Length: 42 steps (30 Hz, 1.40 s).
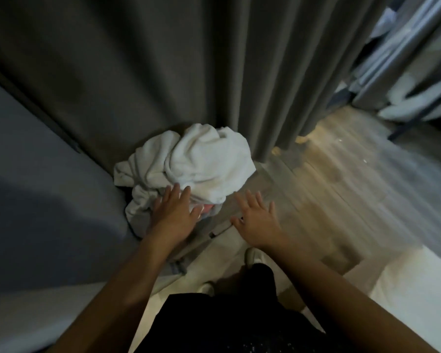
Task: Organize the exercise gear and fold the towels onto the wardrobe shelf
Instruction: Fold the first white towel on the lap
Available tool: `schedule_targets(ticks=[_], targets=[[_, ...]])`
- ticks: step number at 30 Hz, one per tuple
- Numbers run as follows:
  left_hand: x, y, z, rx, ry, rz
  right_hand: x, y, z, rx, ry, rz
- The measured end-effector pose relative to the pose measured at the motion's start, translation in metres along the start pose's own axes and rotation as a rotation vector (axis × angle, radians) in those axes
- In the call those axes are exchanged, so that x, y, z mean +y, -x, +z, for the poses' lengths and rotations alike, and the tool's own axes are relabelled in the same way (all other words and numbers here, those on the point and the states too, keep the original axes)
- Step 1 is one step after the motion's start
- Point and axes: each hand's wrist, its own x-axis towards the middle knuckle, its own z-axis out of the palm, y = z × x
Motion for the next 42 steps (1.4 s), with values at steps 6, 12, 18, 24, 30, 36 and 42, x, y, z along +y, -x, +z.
schedule_targets(ticks=[6, 12, 18, 24, 30, 36, 42], targets=[[0.027, -0.042, 0.011, 0.009, 0.076, -0.277, 0.043, -0.093, -0.043, -0.110, 0.324, -0.310], [0.026, -0.087, 0.018, 0.147, 0.034, -0.407, 0.026, -0.187, -0.059, -0.161, 0.407, -0.491], [0.013, -0.121, 0.030, 0.240, 0.074, -0.433, 0.006, -0.241, -0.035, -0.103, 0.400, -0.590], [0.010, -0.124, 0.027, 0.545, 0.203, -0.360, 0.007, -0.255, -0.031, 0.051, 0.058, -0.631], [0.038, -0.131, -0.023, 0.751, 0.457, -0.245, -0.002, -0.245, -0.091, 0.184, -0.411, -0.453], [0.082, -0.156, -0.107, 0.851, 0.698, -0.200, -0.012, -0.226, -0.182, 0.319, -0.652, -0.497], [0.126, -0.157, -0.176, 1.135, 0.778, 0.003, -0.018, -0.212, -0.267, 0.422, -0.805, -0.652]])
